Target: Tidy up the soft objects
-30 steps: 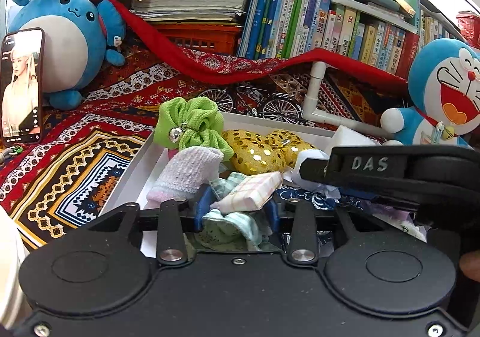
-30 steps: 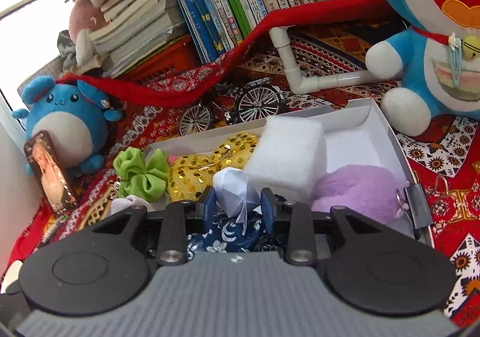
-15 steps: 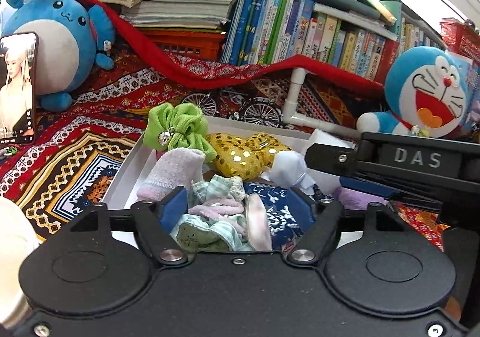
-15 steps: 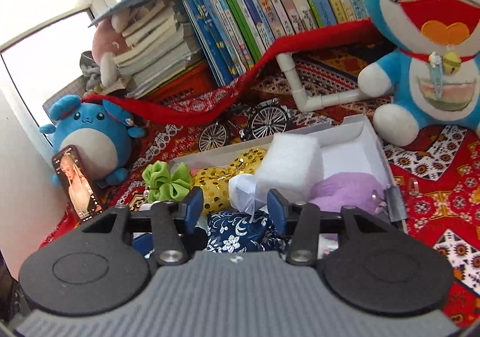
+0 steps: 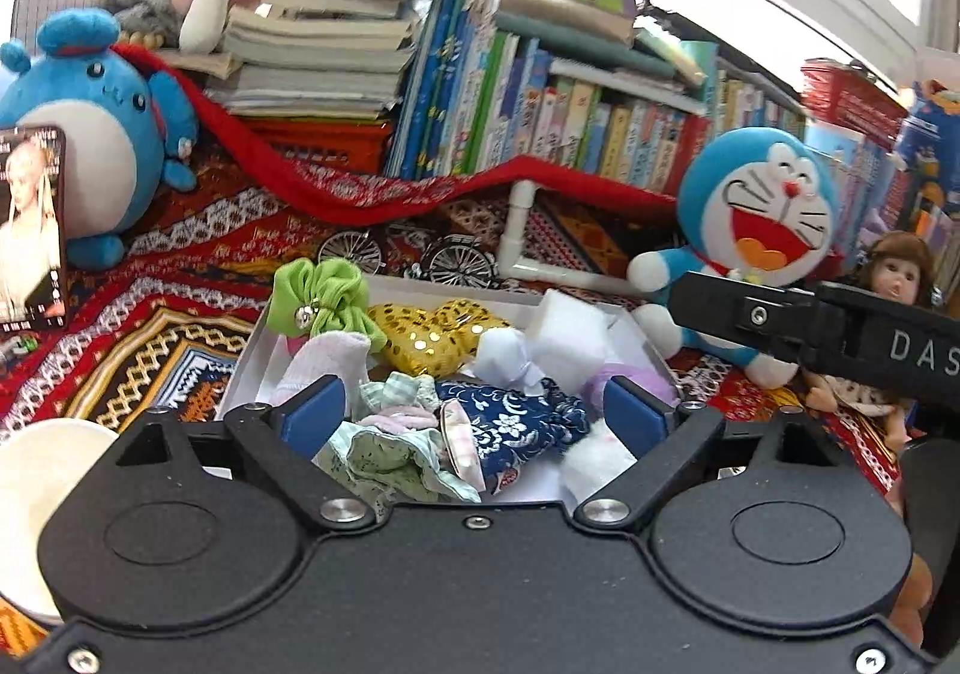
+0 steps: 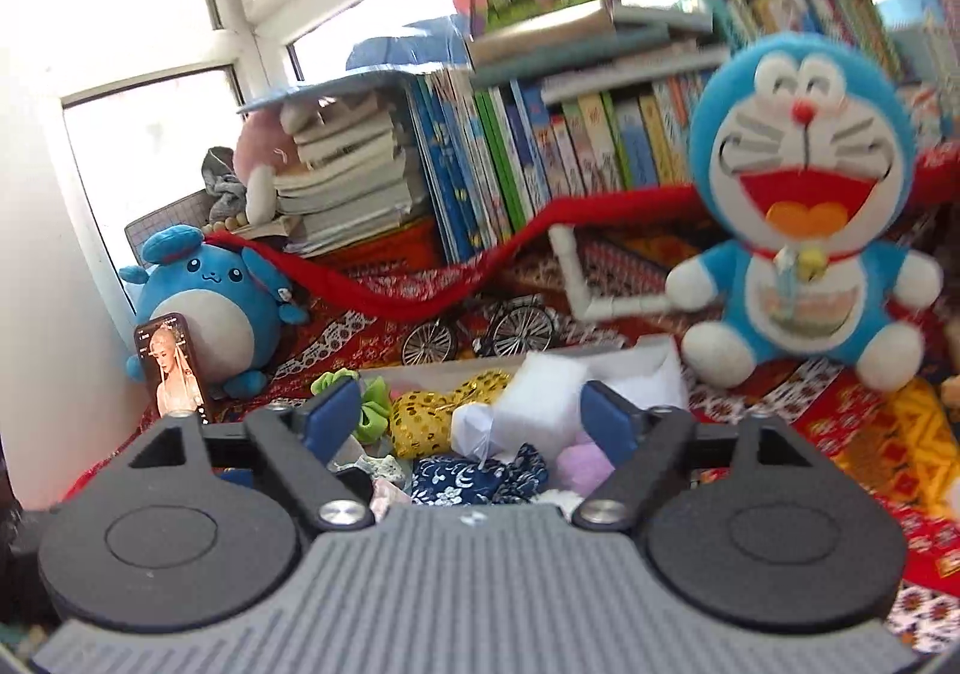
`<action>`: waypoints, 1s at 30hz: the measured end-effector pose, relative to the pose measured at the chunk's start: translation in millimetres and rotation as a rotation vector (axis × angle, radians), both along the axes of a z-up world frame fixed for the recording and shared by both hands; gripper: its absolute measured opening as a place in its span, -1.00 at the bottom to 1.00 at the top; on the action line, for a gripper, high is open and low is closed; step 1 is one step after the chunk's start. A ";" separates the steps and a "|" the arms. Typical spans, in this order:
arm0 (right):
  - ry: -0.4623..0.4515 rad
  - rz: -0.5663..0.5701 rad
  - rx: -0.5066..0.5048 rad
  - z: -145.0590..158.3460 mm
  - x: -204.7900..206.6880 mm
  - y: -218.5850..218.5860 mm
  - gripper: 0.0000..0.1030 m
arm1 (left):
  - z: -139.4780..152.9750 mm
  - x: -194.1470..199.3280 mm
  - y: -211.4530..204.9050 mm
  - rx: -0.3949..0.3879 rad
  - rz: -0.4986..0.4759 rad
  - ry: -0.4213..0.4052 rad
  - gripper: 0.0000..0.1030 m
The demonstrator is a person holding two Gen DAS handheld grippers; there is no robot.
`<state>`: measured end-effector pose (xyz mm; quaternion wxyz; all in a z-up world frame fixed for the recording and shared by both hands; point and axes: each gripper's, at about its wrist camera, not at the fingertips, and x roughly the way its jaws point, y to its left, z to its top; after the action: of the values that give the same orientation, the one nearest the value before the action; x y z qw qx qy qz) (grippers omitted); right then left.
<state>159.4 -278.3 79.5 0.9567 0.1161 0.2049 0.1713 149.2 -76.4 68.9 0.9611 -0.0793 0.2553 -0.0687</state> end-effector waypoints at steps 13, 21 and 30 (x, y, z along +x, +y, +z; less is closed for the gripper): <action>-0.135 -0.051 -0.056 18.2 -60.6 -5.0 1.00 | 19.2 -51.4 13.4 0.044 -0.068 -0.064 0.89; -0.149 -0.074 -0.075 12.1 -84.8 -2.3 1.00 | 20.1 -74.9 26.8 0.056 -0.066 -0.079 0.91; -0.138 -0.098 -0.064 -1.8 -103.3 -1.1 1.00 | 13.3 -95.1 35.3 0.071 -0.061 -0.079 0.91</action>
<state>56.1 -279.3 77.7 0.9790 0.0831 0.1378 0.1254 54.1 -41.1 82.2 0.9701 -0.0349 0.2217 -0.0918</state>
